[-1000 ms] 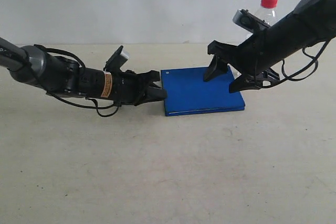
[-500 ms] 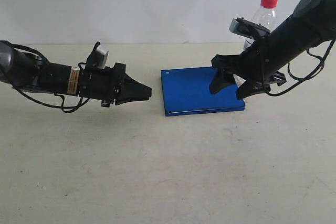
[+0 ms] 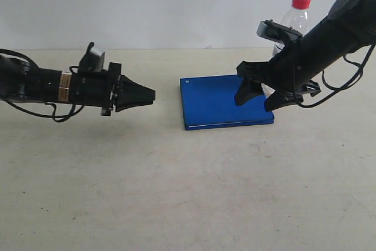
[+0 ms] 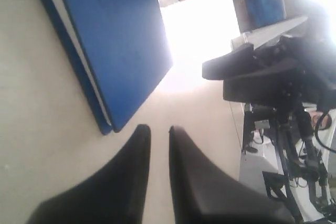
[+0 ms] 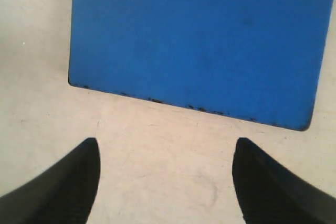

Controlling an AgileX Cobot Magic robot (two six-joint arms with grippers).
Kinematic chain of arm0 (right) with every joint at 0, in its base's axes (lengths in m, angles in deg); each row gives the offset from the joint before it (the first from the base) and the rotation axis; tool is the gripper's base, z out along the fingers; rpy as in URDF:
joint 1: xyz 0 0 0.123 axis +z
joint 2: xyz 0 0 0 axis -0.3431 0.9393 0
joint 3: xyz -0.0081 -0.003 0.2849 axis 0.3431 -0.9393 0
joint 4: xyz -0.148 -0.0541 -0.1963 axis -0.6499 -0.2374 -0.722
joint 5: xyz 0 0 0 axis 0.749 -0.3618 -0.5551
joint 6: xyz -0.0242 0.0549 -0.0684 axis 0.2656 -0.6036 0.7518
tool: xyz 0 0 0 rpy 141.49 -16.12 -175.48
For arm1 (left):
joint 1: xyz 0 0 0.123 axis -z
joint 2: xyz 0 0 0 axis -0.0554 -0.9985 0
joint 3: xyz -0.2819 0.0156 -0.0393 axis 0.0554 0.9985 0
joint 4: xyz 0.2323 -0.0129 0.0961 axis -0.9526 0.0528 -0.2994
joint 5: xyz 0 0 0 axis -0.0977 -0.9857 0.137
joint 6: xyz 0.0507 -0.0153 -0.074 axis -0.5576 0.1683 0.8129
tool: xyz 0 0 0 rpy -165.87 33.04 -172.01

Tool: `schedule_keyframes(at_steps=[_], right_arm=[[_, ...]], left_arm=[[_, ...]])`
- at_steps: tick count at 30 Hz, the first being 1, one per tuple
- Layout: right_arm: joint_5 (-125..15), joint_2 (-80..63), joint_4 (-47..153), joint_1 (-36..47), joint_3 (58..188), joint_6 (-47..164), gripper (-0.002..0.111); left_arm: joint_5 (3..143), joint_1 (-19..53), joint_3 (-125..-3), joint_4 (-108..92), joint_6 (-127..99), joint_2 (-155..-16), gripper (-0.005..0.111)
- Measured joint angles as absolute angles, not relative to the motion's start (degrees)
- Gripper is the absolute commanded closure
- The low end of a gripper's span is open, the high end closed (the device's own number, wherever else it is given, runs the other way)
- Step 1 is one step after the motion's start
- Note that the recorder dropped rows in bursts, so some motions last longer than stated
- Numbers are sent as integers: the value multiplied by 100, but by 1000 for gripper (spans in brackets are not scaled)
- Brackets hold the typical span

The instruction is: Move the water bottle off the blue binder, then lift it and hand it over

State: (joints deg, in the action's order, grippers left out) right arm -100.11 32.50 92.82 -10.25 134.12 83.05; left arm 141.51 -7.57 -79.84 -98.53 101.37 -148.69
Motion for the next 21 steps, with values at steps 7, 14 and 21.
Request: schedule_keyframes(at_steps=[7, 14, 21], right_arm=[[-10011, 3250, 9270, -1025, 13412, 8305, 45], [-10011, 3250, 9219, -1025, 13412, 8245, 45], [-9812, 3250, 8902, -1025, 13412, 7697, 45]], left_arm=[[14193, -1015, -7984, -9595, 10370, -14869, 93], [12869, 239, -8025, -8941, 9139, -14895, 61], [11589, 491, -8644, -8758, 9588, -15155, 51]])
